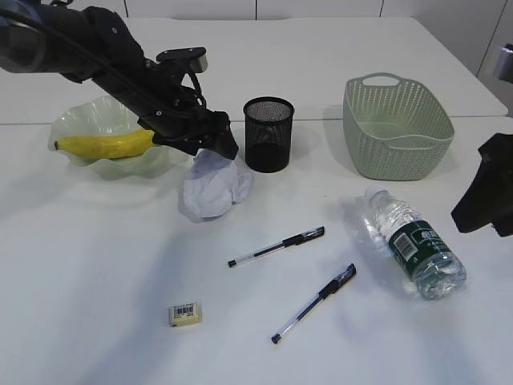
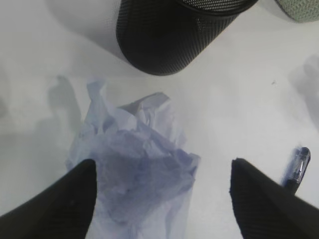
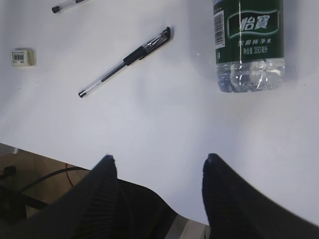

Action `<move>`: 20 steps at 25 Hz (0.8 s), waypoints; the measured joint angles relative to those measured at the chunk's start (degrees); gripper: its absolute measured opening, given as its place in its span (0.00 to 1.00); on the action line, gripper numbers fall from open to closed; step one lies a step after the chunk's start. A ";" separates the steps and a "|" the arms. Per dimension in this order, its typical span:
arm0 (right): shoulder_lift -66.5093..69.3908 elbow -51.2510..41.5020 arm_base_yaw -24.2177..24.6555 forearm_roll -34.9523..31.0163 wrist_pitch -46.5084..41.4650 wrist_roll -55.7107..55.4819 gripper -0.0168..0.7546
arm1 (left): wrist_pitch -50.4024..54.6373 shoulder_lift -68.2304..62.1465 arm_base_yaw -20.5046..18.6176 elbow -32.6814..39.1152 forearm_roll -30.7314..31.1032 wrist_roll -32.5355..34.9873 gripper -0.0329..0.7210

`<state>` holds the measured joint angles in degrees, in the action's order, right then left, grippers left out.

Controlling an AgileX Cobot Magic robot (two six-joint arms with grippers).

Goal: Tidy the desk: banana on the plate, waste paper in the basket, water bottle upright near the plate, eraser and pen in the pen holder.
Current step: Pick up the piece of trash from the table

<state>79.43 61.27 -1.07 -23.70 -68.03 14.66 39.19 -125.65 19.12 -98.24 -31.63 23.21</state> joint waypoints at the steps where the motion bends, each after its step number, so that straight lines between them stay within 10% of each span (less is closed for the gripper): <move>1: 0.00 0.00 0.00 0.00 0.00 0.00 0.55 | 1.05 -0.99 -0.28 -1.44 0.00 0.10 0.84; 20: 0.00 0.00 0.00 -0.14 -0.25 0.00 0.55 | 12.73 -6.53 -1.35 -11.22 4.96 0.37 0.83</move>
<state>79.43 61.27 -1.07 -23.85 -68.28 14.66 51.92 -132.18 17.76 -109.45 -26.67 23.59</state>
